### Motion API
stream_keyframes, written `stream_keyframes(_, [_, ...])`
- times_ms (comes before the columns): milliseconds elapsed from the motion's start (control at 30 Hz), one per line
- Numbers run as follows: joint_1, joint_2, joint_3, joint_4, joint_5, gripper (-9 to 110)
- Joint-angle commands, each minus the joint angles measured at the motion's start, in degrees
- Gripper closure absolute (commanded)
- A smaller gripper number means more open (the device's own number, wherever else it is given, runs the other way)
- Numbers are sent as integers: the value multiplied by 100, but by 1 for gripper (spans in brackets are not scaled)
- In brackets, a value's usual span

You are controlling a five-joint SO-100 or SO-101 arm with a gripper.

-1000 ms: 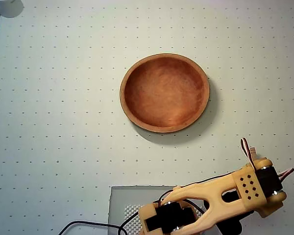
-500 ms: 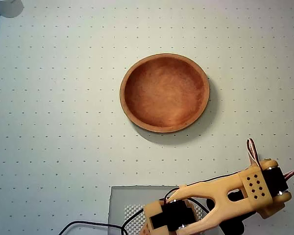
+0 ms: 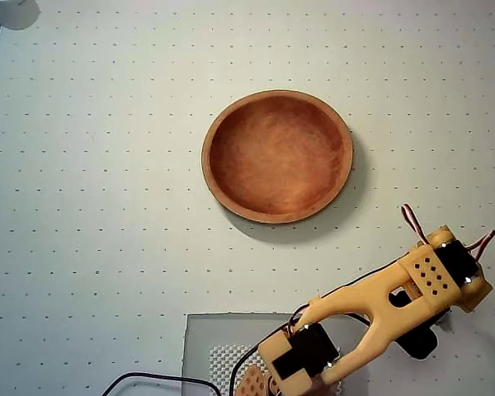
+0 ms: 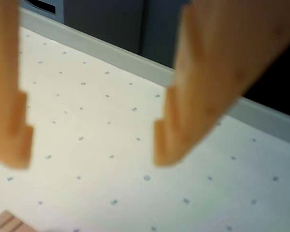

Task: Grasp a clothespin and put it in the bowl.

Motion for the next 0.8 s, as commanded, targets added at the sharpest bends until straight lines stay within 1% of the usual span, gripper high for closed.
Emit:
stream_keyframes(0, [-88, -193, -352, -413, -44, 85])
stream_keyframes(267, [-88, -1002, -773, -545, -53, 85])
stream_keyframes(467, [88, -1257, -1134, -483, -149, 85])
stream_keyframes(533, [79, -1336, -1169, -483, -519, 85])
stream_keyframes(700, [237, -1424, -1099, -483, -2259, 85])
stream_keyframes(767, [272, -1424, -1099, -483, -2663, 85])
